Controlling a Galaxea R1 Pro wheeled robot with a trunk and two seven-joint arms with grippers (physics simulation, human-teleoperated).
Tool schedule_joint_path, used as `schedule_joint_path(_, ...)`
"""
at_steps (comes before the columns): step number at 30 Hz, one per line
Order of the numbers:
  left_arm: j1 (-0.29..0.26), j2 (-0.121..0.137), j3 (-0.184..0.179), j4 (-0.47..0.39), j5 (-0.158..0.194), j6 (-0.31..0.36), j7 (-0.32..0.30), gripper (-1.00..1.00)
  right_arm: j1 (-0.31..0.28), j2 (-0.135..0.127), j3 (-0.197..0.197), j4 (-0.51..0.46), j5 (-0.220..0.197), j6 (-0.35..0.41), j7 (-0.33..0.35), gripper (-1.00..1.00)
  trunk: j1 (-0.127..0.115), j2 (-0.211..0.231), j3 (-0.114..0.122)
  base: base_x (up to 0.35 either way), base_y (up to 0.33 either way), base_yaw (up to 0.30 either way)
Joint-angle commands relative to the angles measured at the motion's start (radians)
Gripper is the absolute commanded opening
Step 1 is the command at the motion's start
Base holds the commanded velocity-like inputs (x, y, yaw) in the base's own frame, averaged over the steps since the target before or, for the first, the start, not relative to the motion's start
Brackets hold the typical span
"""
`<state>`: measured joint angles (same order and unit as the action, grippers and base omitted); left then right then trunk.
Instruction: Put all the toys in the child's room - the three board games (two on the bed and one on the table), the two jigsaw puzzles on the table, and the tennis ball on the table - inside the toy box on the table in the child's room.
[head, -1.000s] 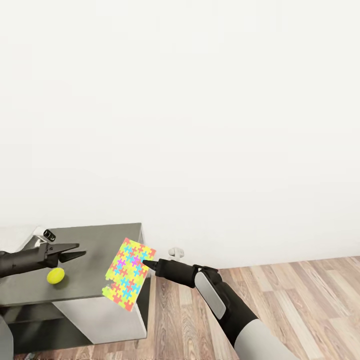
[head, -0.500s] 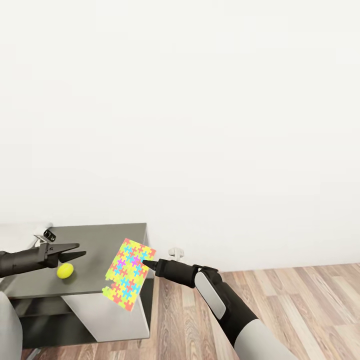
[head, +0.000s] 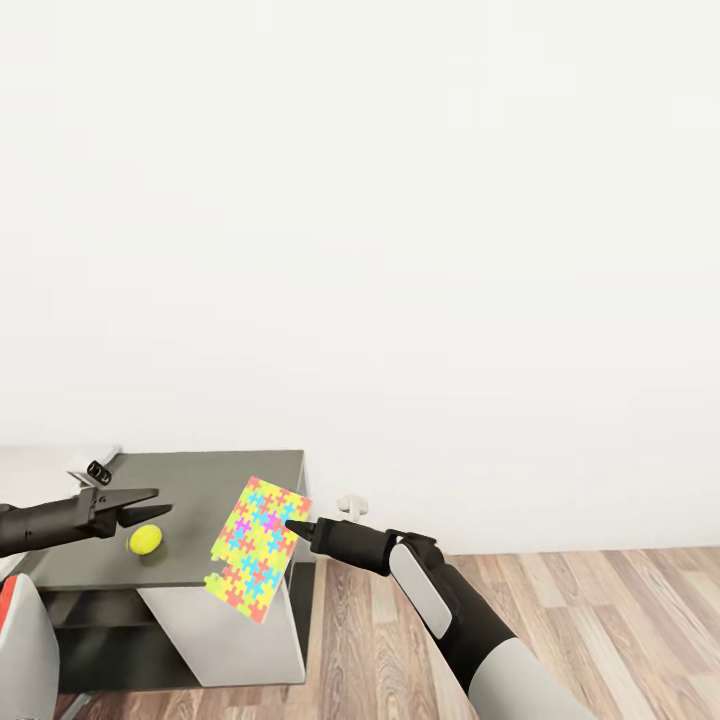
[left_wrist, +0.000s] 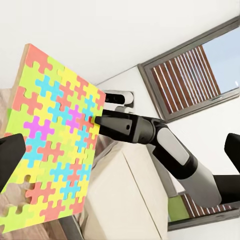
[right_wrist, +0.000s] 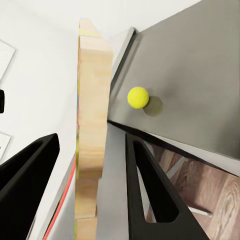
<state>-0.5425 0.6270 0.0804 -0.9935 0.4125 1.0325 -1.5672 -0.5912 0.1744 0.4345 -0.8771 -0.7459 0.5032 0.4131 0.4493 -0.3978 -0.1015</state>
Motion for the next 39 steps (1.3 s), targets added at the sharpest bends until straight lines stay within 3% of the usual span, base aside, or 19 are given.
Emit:
schedule_joint_path(1, -0.001, 0.0, -0.001, 0.0, 0.0, 0.011, -0.004, 1.0, -0.001, 0.0, 0.0, 0.0, -0.006, 0.006, -0.001, -1.0, 0.001, -0.002, -0.002, 0.0, 0.0, 0.059)
schedule_joint_path(19, -0.001, 0.0, -0.001, 0.0, 0.0, 0.011, -0.004, 1.0, -0.001, 0.0, 0.0, -0.001, -0.006, 0.006, -0.003, -1.0, 0.001, -0.002, -0.001, 0.0, 0.0, 0.007)
schedule_joint_path(29, -0.001, 0.0, -0.001, 0.0, 0.0, 0.011, -0.004, 1.0, -0.001, 0.0, 0.0, 0.0, -0.006, 0.006, -0.005, -1.0, 0.001, -0.002, 0.001, 0.0, 0.0, 0.209)
schedule_joint_path(39, -0.001, 0.0, -0.001, 0.001, 0.0, 0.011, -0.004, 1.0, -0.001, 0.0, 0.0, -0.001, -0.006, 0.006, -0.006, -1.0, 0.001, -0.002, 0.001, 0.0, 0.0, 0.037)
